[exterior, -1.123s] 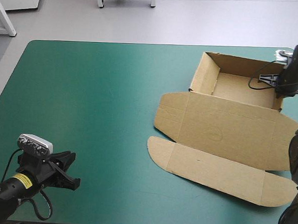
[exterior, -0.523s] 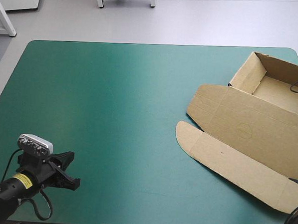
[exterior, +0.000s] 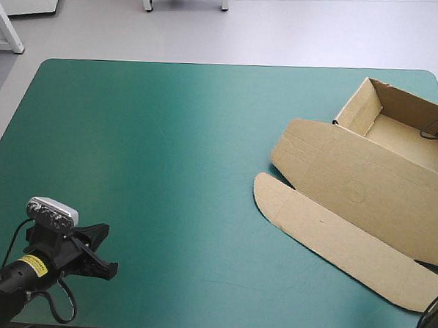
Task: Fold the box
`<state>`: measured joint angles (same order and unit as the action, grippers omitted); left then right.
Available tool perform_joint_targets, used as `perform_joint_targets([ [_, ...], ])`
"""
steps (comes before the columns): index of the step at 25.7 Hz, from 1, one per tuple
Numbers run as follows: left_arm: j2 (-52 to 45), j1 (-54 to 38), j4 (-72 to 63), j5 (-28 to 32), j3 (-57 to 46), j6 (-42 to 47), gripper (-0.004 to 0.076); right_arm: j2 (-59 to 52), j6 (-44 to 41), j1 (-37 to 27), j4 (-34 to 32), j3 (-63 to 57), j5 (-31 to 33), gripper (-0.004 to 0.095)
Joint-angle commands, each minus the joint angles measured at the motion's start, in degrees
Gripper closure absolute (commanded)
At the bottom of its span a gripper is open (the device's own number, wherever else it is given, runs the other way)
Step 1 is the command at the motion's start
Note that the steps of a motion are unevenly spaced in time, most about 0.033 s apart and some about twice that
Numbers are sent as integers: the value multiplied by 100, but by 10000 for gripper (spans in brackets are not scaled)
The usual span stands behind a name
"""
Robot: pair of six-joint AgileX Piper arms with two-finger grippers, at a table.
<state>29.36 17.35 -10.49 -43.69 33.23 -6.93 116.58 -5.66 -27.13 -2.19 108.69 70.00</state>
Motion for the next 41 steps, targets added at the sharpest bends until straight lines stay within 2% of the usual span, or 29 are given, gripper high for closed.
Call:
perform_joint_targets([
  [1,30,39,-76,301,140,-23,732,-327,46,-37,-220,163,-154,832],
  [4,30,39,-91,301,140,-23,732,-327,-80,-60,-378,163,-145,662],
  [9,30,39,-91,265,140,-23,732,-327,-281,-168,-437,163,-27,253],
  [10,30,39,-91,265,140,-23,732,-327,-281,-176,-436,163,38,232],
  [14,30,39,-76,255,140,-23,732,-603,-200,-176,-412,163,143,233],
  [16,30,39,-76,243,140,-23,732,-947,37,-176,-172,163,143,233],
  [19,30,39,-76,243,140,-314,732,-1698,491,-154,998,163,133,233],
  [22,30,39,-76,291,140,-325,732,-2129,715,17,1652,163,133,247],
  [25,30,39,-76,338,140,-325,732,-2589,810,590,1593,154,133,293],
  [26,30,39,-76,351,140,-325,732,-2837,824,1031,1509,154,133,314],
  [28,30,39,-76,373,140,-325,732,-3058,836,1497,1396,154,133,337],
  [35,30,39,-90,505,140,-325,732,-3845,661,3118,1045,2,133,345],
  [38,30,39,-90,577,140,-339,732,-4325,566,3635,956,-651,-83,345],
  [41,30,39,-99,619,140,-350,732,-4963,493,3965,967,-1854,-699,345],
])
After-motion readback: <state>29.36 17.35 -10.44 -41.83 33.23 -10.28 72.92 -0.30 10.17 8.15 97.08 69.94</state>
